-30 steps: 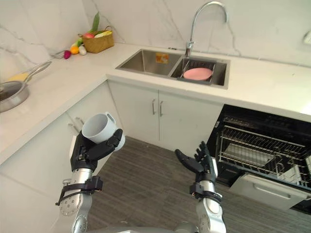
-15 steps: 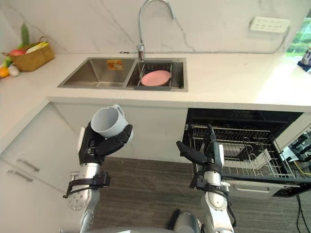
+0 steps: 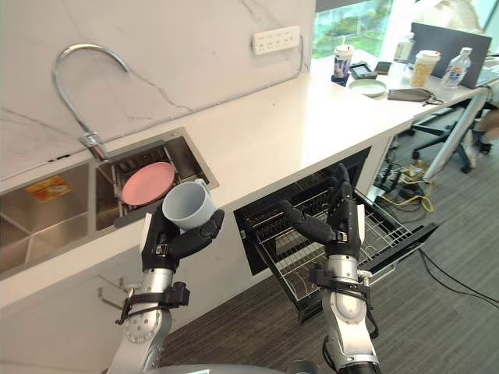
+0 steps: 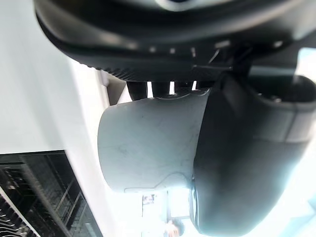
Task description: Walk over to the sink, pick up the cup, carry it to the dishwasher, place the cup inside the dishwasher, then close the dishwasher door
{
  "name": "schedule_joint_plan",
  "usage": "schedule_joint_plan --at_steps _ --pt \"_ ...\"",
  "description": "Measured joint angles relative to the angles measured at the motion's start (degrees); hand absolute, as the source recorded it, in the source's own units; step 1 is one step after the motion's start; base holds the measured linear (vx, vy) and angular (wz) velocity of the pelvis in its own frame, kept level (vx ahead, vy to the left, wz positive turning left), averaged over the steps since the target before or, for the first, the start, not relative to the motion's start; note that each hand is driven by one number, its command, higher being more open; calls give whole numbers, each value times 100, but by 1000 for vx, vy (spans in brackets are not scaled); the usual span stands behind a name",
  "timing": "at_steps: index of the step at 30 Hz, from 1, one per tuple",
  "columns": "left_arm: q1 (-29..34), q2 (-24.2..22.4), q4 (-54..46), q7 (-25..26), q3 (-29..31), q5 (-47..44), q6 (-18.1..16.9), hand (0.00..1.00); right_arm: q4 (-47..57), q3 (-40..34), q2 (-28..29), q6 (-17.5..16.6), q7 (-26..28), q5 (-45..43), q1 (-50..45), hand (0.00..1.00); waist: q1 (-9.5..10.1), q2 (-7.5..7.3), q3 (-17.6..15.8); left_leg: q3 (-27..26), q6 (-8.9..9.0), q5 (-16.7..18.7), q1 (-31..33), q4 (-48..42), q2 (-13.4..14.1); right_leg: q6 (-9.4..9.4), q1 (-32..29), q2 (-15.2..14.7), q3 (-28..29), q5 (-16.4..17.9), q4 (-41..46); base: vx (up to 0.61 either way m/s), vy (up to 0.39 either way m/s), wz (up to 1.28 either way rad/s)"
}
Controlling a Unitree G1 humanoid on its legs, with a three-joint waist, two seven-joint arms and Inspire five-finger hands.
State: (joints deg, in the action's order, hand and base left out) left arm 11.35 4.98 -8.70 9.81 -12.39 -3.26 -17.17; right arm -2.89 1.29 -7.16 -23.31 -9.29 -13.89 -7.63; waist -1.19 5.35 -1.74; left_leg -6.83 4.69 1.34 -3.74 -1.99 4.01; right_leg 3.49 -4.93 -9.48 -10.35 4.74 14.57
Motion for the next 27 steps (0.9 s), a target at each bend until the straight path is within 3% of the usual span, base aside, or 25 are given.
schedule_joint_plan --at_steps 1,2,5,7,9,12,19,27 --pt "-394 81 -242 -269 -372 110 91 0 178 -211 537 205 -62 -65 -205 100 -5 -104 -68 -242 -373 192 -273 145 -257 304 243 -276 -297 -97 -263 99 368 -28" --pt "-394 110 -237 -269 -371 110 162 0 177 -221 554 228 -65 -66 -223 100 -42 -102 -74 -252 -385 202 -254 117 -258 316 301 -278 -340 -153 -377 40 306 -23" --pt "-394 108 -237 -268 -358 109 186 0 179 -257 569 251 -70 -67 -224 100 -85 -152 -107 -269 -378 247 -218 26 -233 292 300 -242 -396 -207 -483 -43 22 -1" --pt "-392 109 -244 -253 -209 102 184 0 181 -204 611 268 -50 -67 -212 100 27 -153 -105 -479 -365 316 -156 -63 -144 224 161 -170 -428 -270 -488 -40 -15 -58" --pt "-359 99 -302 136 8 93 161 0 193 -85 615 331 119 -62 -170 100 131 -173 -123 -779 -338 356 -120 -67 -39 93 77 -210 -752 -382 -603 -10 -16 -84" --pt "-461 -6 -315 681 258 94 136 0 221 -98 587 414 167 -182 -172 100 45 -276 -200 -759 -262 403 -48 -186 101 134 206 -138 -1056 -550 -737 34 -49 -4" --pt "-526 -74 -511 1495 768 523 28 0 457 -67 502 556 358 -952 65 100 163 -289 -203 -955 -234 442 -203 -139 142 95 496 50 -939 -897 -1332 -8 -4 -12" --pt "-770 -178 -474 2109 797 896 -116 0 842 180 475 1161 1226 -1423 196 100 173 -406 -265 -1174 -200 518 -280 -158 187 53 682 192 -713 -1180 -1821 -50 -9 -17"
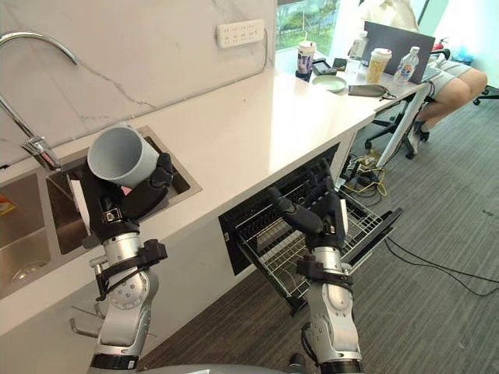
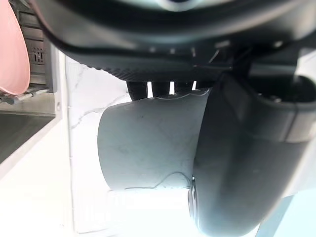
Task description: Walk over to the sink, pick up the cup, carry it to the dishwasher, place the cup inside the dishwasher, then close the dishwasher door
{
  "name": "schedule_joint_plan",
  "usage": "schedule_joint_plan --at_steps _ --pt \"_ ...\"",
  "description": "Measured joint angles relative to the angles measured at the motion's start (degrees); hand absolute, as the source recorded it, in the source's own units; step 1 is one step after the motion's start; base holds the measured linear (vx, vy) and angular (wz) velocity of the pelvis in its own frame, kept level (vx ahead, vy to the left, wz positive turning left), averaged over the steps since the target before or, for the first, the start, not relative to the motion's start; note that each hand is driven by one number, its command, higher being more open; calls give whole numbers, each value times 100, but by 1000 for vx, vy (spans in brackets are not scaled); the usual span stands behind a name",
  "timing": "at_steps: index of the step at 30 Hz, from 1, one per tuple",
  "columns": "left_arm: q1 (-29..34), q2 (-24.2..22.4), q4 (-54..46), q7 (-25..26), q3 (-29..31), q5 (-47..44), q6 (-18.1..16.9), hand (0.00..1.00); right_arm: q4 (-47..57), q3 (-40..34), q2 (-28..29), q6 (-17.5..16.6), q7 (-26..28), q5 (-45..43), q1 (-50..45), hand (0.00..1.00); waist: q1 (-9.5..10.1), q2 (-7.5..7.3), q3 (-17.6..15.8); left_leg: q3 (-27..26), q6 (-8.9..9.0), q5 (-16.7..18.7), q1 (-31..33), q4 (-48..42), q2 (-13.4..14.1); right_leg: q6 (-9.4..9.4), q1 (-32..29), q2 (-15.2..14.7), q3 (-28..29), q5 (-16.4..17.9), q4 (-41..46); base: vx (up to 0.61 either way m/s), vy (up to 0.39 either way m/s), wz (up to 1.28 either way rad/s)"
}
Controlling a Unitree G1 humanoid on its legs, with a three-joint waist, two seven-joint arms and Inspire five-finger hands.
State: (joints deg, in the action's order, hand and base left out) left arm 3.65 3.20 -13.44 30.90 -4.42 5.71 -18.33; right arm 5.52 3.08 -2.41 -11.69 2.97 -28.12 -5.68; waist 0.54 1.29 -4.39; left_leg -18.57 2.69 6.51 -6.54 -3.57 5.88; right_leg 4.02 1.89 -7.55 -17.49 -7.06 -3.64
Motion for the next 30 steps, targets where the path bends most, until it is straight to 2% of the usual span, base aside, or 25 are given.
schedule_joint_plan --at_steps 3,6,10,14,18,22,25,27,28,30 --pt "-88 -14 142 112 -134 245 -1 0 127 43 -191 347 797 -615 177 100 -13 -1 2 -170 23 -2 -51 2 38 -15 -11 53 142 -57 -101 -1 -12 -24" --pt "-308 -16 550 133 -272 510 24 0 183 200 -426 566 1290 -1031 302 100 -32 0 3 -199 40 -4 -89 26 44 -17 -9 67 166 -62 -108 10 -8 -7" --pt "-442 19 941 180 -460 830 97 0 186 449 -510 659 1686 -1584 417 100 -29 -4 6 -232 41 -5 -143 67 19 -10 14 53 196 -71 -108 -20 7 -4" --pt "-560 100 1282 171 -508 1178 230 0 195 587 -570 720 2057 -1726 569 100 -31 -11 11 -233 33 -14 -148 68 -4 -14 15 38 208 -96 -109 -49 1 -1" --pt "-702 255 1528 104 -525 1179 344 0 223 637 -666 723 2067 -1639 655 100 -25 -19 19 -225 37 -43 -125 70 -5 -19 13 30 193 -108 -111 -55 -11 2" --pt "-823 356 1680 -142 -713 860 684 0 227 643 -757 723 1774 -1183 786 100 -28 -19 23 -203 38 -85 -110 83 -6 -31 10 27 176 -125 -112 -53 -15 3" --pt "-892 366 1860 -261 -854 839 797 0 231 653 -775 729 1556 -737 797 100 -30 -18 29 -183 38 -123 -109 108 -8 -43 9 29 161 -135 -113 -41 -13 3" --pt "-901 364 1864 -342 -896 826 877 0 235 698 -794 778 1460 -525 824 100 -38 -17 30 -178 37 -147 -108 126 -9 -52 3 32 157 -143 -113 -87 -21 5" --pt "-1077 388 1863 -468 -1101 775 1044 0 293 900 -922 1017 1088 147 986 100 -31 -17 36 -142 35 -196 -88 129 -9 -66 3 33 143 -167 -113 -122 -26 7" --pt "-1132 417 1863 -493 -1183 775 1066 0 296 902 -943 1044 989 360 1034 100 -32 -17 37 -137 31 -205 -78 129 -9 -72 -2 39 140 -177 -114 -83 -16 4"
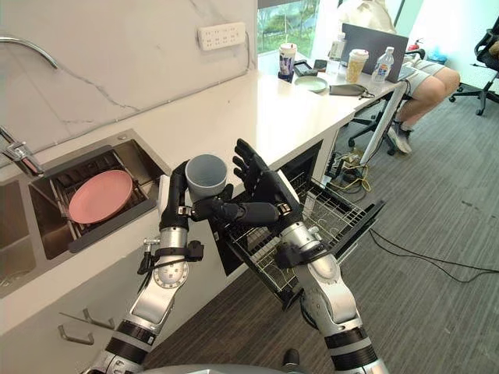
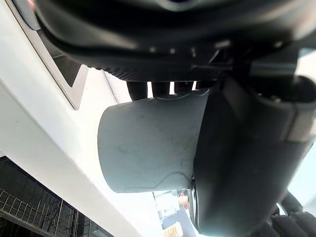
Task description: Walk over to the sink, pick up the cup, carry it to the dishwasher, place the cup inside the dishwasher, then close the dishwasher door
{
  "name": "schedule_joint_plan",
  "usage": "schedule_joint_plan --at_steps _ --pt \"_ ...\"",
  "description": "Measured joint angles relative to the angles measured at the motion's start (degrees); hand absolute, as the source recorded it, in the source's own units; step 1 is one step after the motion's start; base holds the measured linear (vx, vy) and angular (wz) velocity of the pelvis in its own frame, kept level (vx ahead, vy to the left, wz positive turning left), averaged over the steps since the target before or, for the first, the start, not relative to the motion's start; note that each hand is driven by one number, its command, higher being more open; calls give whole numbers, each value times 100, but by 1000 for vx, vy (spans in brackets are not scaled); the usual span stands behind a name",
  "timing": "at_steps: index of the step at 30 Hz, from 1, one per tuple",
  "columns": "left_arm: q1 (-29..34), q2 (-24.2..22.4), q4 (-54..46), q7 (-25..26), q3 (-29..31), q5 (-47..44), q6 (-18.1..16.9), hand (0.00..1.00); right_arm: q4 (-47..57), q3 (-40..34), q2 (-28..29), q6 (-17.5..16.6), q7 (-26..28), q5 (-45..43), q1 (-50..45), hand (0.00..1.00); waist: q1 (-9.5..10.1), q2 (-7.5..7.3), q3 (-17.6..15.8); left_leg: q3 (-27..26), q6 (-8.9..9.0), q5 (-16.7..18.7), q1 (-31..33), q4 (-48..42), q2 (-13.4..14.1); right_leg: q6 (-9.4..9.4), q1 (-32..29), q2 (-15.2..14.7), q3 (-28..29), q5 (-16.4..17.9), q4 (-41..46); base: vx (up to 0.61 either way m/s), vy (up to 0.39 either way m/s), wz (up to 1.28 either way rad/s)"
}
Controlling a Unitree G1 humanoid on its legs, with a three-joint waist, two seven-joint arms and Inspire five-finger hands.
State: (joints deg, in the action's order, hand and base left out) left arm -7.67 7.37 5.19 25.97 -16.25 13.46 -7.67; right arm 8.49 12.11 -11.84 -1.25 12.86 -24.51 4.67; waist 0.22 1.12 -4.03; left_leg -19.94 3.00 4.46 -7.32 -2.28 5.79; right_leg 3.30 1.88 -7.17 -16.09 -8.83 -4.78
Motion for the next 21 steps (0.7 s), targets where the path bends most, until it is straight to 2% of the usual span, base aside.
schedule_joint_plan --at_steps 8,13,21 --pt "-100 46 -59 -175 -162 0 218 0 142 20 -105 56 -231 441 186 100 -13 4 4 7 7 -21 15 2 2 -5 -20 6 -6 -10 -1 -15 -2 -1" --pt "-145 45 -334 -326 -229 -6 236 0 141 122 -103 71 -560 710 209 100 -10 5 6 38 1 -27 18 2 -12 -3 -14 -4 -25 -12 -1 -3 1 1" --pt "-234 20 -383 -408 -270 -232 246 0 100 193 -93 176 -786 1132 266 100 -10 9 10 116 -13 -89 29 38 -21 -14 4 -11 -111 -21 -1 -26 -1 5"
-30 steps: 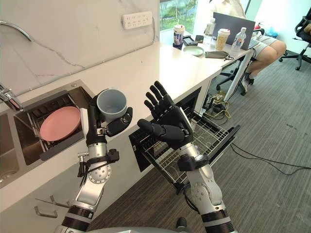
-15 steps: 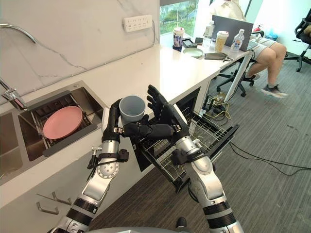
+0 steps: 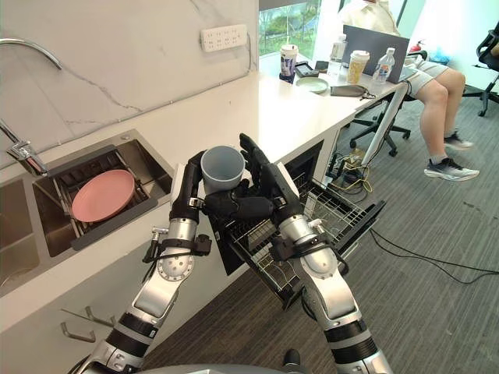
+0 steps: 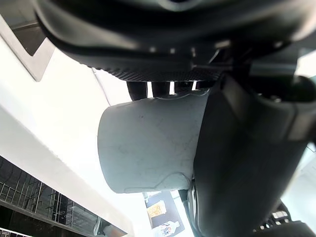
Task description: Walk over to the sink, pick up the cup, carry it to the dishwasher, place the cup inside the dishwasher, then close the dishwasher door
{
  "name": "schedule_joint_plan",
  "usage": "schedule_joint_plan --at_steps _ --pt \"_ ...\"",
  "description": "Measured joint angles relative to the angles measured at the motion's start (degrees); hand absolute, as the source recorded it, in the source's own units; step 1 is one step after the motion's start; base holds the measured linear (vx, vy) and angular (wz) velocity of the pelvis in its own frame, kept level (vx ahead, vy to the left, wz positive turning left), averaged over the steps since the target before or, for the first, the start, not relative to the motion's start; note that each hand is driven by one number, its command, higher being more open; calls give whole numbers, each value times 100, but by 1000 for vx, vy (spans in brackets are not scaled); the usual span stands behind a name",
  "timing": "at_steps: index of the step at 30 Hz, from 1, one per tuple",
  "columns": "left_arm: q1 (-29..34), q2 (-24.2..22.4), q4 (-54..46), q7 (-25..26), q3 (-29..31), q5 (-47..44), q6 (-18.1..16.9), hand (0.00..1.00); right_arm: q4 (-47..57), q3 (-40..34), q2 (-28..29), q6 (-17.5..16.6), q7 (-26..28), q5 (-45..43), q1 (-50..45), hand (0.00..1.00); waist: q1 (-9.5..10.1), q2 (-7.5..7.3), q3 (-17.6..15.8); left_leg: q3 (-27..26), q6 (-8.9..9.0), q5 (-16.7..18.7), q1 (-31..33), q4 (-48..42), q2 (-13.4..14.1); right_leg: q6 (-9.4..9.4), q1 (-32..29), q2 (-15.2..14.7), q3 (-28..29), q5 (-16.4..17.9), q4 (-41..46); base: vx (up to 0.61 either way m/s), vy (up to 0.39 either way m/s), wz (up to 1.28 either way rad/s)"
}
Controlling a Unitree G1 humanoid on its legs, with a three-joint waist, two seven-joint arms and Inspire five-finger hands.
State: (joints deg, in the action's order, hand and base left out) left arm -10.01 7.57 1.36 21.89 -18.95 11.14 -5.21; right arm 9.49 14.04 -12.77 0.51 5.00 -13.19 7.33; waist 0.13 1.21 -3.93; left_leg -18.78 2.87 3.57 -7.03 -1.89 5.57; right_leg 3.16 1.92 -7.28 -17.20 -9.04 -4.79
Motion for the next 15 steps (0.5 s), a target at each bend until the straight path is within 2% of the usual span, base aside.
schedule_joint_plan --at_steps 9,15 --pt "2 0 -119 -42 -123 -113 171 0 -224 9 70 9 -193 95 122 100 2 1 0 90 3 -106 3 107 -6 -23 3 1 -87 -15 -2 -25 0 5" --pt "2 -8 -124 -101 -165 -234 184 0 -370 143 161 -118 -673 100 174 100 3 2 1 107 2 -162 -7 155 -10 -24 -2 1 -122 -17 -3 -3 1 1"
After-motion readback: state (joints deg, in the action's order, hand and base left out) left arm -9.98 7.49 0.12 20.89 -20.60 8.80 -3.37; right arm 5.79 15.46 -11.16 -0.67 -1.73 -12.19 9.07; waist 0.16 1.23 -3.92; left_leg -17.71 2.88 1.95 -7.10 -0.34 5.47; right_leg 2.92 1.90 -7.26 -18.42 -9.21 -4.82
